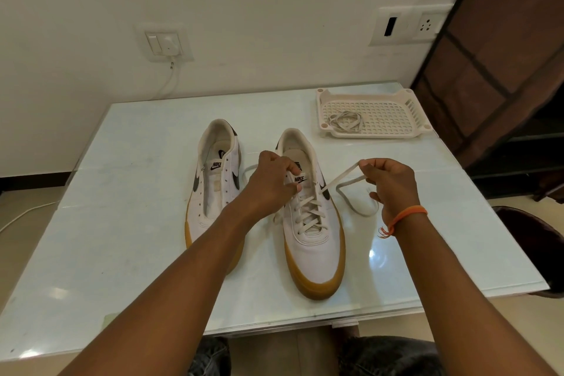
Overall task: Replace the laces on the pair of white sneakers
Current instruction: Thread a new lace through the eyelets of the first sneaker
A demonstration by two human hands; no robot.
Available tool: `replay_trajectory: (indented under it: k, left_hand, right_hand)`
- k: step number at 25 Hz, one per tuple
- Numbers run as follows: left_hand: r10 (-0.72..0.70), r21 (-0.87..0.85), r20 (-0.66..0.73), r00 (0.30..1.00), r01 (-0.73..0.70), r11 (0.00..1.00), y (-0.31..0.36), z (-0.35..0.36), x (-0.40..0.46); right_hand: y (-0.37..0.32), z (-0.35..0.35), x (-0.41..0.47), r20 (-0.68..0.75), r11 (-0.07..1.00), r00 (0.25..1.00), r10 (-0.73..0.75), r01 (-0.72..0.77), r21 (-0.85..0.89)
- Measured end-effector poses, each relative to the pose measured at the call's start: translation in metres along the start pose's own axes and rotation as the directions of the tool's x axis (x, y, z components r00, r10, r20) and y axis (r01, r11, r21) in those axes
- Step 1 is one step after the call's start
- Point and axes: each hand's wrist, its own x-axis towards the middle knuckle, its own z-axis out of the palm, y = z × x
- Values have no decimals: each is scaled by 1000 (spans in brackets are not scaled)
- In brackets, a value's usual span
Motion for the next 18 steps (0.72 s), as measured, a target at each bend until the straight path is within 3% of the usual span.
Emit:
replay_trajectory:
  k: [3,5,8,11,13,15,16,18]
  left_hand:
    - [-197,-49,41,979,199,979,5,1,-6]
    - [-321,-102,176,931,341,934,8,-4,-14]
    - [-371,-114,284,884,415,903,16,-20,-34]
    - [-284,-200,224,932,329,923,25,-37,-58]
    - [-197,-234,179,964,236,943,32,-47,-75]
    - [-128,-299,151,980,169,939,35,-53,-87]
    - [-107,-331,130,986,145,932,36,-55,-94]
    - [-69,-395,99,993,103,913,36,-57,-109]
  right_hand:
    - [6,0,7,-56,997,998,20,-24,-67]
    - [10,-1,11,-130,989,991,-6,-13,-145]
    - [5,4,-10,-111,941,978,-178,136,-311]
    - [-4,17,-48,152,804,909,-387,414,-427]
    - [-11,27,-80,458,749,793,-402,573,-334]
    - [-10,40,-109,667,757,653,-359,621,-201]
    - [-8,45,-120,691,759,620,-372,632,-158]
    - [1,51,-126,624,735,648,-437,657,-167]
